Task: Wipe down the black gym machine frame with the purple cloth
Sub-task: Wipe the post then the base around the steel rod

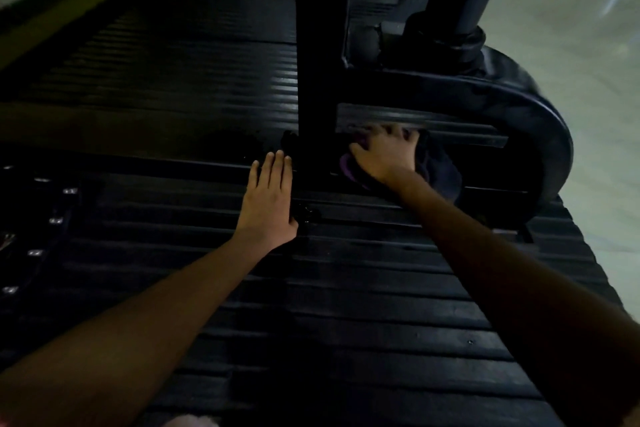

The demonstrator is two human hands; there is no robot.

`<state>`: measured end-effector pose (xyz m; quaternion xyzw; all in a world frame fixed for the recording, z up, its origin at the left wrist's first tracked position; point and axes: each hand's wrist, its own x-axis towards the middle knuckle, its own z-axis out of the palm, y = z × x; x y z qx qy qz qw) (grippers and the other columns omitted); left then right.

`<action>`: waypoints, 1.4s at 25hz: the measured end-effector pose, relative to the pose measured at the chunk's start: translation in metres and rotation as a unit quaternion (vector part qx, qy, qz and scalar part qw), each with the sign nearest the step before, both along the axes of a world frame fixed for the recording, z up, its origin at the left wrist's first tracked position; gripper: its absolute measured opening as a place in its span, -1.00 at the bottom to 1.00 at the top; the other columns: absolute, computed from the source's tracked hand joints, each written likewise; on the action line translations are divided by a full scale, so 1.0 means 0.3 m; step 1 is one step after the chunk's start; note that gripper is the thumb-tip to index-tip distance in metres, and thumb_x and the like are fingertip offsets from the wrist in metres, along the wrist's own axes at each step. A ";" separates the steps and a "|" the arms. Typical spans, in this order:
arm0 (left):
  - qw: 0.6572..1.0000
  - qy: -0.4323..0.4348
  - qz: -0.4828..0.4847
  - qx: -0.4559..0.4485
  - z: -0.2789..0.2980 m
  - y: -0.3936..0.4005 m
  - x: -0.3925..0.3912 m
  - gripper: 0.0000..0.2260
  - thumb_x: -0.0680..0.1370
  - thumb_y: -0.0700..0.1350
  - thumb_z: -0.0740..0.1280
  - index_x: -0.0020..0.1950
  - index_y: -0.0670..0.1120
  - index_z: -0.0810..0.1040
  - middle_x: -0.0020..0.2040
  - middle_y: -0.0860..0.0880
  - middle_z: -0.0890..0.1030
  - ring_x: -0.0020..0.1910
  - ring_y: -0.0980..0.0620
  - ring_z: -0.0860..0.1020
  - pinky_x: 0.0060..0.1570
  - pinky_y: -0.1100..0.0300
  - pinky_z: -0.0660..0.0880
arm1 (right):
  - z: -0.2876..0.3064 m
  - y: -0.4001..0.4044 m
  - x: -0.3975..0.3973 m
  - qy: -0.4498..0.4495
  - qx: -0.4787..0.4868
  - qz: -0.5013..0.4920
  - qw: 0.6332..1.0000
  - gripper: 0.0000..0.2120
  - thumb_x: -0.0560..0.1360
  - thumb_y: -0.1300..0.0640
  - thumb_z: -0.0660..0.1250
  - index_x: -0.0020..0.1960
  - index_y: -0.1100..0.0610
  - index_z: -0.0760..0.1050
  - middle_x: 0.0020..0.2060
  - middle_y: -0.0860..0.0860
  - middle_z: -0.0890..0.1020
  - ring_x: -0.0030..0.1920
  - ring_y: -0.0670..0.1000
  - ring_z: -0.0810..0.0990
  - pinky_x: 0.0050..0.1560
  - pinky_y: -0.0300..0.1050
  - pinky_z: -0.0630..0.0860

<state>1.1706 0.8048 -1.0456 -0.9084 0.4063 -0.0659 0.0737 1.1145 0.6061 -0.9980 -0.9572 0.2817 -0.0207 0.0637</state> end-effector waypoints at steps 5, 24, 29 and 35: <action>1.000 -0.004 -0.007 -0.013 -0.003 0.005 0.005 -0.11 0.52 0.09 0.29 0.52 -0.26 -0.25 0.56 -0.21 -0.15 0.54 -0.15 -0.16 0.50 -0.04 -0.22 | -0.019 -0.064 -0.184 -0.058 0.034 0.230 0.971 -0.44 0.41 -0.24 0.08 0.36 -0.12 0.42 0.38 -0.15 0.41 0.38 0.04 0.27 0.24 -0.08 0.03; 1.000 -0.017 -0.015 -0.001 -0.007 0.000 0.015 -0.11 0.48 0.13 0.32 0.53 -0.27 -0.13 0.55 -0.23 -0.04 0.54 -0.18 -0.08 0.50 -0.09 -0.17 | -0.024 -0.011 -0.111 -0.009 -0.038 -0.072 0.997 -0.57 0.60 -0.09 0.06 0.41 0.04 0.33 0.44 0.05 0.30 0.41 0.24 0.20 0.38 0.27 0.05; 0.999 0.000 -0.024 -0.039 -0.005 0.003 0.021 -0.14 0.45 0.07 0.38 0.53 -0.28 -0.01 0.54 -0.24 0.06 0.53 -0.19 0.01 0.50 -0.09 -0.11 | -0.022 0.075 -0.087 -0.012 -0.044 0.073 0.996 -0.56 0.58 -0.10 0.09 0.43 -0.05 0.31 0.43 -0.07 0.32 0.38 0.16 0.21 0.34 0.17 0.08; 0.999 -0.014 -0.031 -0.035 -0.016 0.009 0.032 -0.16 0.45 0.04 0.39 0.53 -0.29 0.02 0.53 -0.26 0.10 0.52 -0.20 0.06 0.49 -0.10 -0.08 | -0.002 -0.113 -0.184 -0.018 -0.004 0.037 0.999 -0.59 0.59 -0.08 0.13 0.43 -0.12 0.30 0.43 -0.08 0.34 0.42 0.08 0.21 0.34 0.10 0.03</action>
